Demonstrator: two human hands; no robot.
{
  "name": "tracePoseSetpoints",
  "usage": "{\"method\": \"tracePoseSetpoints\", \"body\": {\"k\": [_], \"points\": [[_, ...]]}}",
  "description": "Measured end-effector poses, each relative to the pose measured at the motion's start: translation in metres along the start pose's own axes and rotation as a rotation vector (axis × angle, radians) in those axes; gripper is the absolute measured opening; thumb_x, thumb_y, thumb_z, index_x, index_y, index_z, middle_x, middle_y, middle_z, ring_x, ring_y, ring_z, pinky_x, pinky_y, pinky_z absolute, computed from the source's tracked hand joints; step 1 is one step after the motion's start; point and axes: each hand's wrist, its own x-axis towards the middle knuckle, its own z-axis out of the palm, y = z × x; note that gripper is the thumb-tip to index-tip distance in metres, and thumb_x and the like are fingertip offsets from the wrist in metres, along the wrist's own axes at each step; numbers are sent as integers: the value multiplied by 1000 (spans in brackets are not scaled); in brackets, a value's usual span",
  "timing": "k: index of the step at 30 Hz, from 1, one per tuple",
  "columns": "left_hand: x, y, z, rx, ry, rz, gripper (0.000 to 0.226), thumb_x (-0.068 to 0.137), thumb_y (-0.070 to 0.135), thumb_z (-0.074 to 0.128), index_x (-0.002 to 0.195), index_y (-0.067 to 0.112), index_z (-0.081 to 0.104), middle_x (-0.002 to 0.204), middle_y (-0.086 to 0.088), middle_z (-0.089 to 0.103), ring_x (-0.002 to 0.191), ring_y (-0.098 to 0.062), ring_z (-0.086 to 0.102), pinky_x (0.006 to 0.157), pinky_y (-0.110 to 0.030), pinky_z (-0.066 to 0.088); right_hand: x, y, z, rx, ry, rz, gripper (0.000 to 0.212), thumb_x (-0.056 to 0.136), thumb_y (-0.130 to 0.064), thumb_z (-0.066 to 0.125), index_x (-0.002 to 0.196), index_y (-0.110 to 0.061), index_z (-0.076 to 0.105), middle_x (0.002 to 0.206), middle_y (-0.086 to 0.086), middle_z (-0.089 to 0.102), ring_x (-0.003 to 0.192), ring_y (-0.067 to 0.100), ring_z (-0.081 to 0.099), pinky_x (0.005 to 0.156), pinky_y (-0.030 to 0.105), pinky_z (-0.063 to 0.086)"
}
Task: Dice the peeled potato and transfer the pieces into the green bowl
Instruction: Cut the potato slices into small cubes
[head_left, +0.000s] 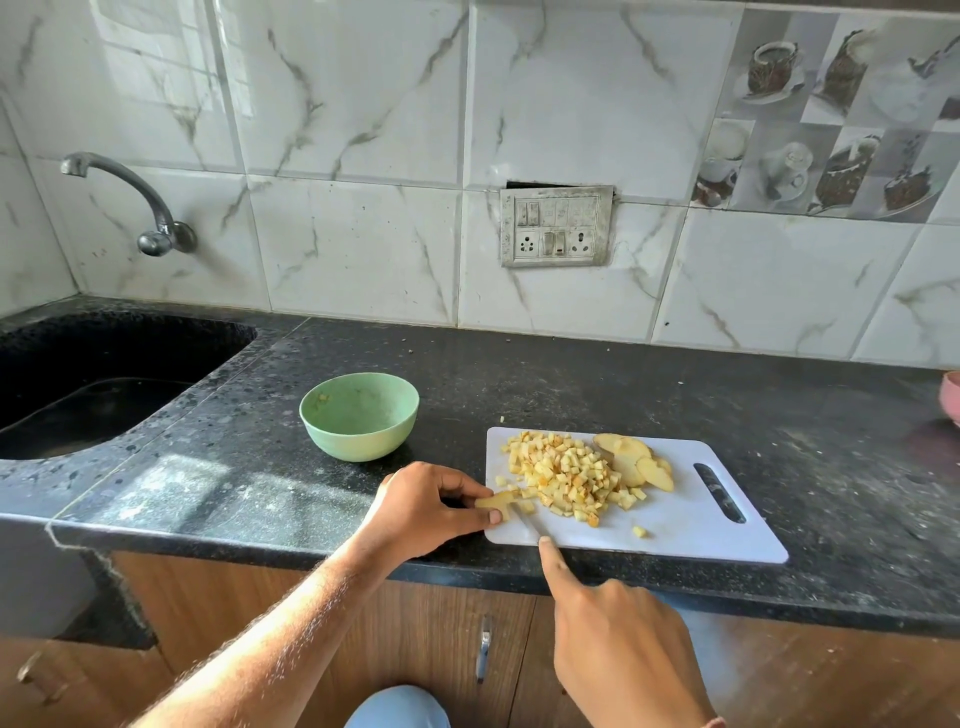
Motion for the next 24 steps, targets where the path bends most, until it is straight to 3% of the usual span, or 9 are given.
{"method": "tracePoseSetpoints", "body": {"k": [5, 8, 12, 17, 24], "points": [[0, -1, -2, 27, -8, 28, 27, 75, 60, 88, 98, 46, 82, 84, 27, 75, 66, 4, 64, 62, -14, 43, 4, -3, 3, 30, 76, 0, 71, 105, -26, 33, 163, -41, -5, 74, -2, 49, 67, 21, 50, 58, 32, 38], [0, -5, -3, 38, -13, 62, 30, 76, 60, 85, 101, 44, 82, 87, 26, 75, 76, 0, 70, 69, -20, 51, 8, -7, 0, 59, 139, -22, 67, 106, -30, 32, 163, -40, -1, 70, -4, 50, 60, 18, 47, 48, 29, 29], [0, -6, -4, 37, -9, 84, 25, 78, 52, 85, 100, 40, 81, 86, 24, 75, 77, -4, 71, 70, -26, 57, 14, -11, -2, 102, 197, -72, 61, 107, -32, 32, 164, -37, 10, 82, -3, 67, 72, 15, 64, 57, 30, 45], [2, -10, -3, 28, -8, 84, 20, 79, 48, 88, 96, 39, 82, 85, 23, 76, 81, -5, 72, 75, -33, 59, 20, -19, 0, 81, 167, -103, 61, 106, -29, 35, 164, -32, 17, 95, -4, 72, 83, 16, 67, 61, 31, 43], [2, -8, -2, 35, 12, 84, 19, 79, 48, 89, 96, 40, 84, 80, 23, 75, 67, 2, 66, 59, -15, 44, 35, -38, 0, 0, 134, -75, 63, 102, -18, 38, 163, -24, 25, 108, 6, 72, 97, 27, 69, 70, 36, 49]]}}
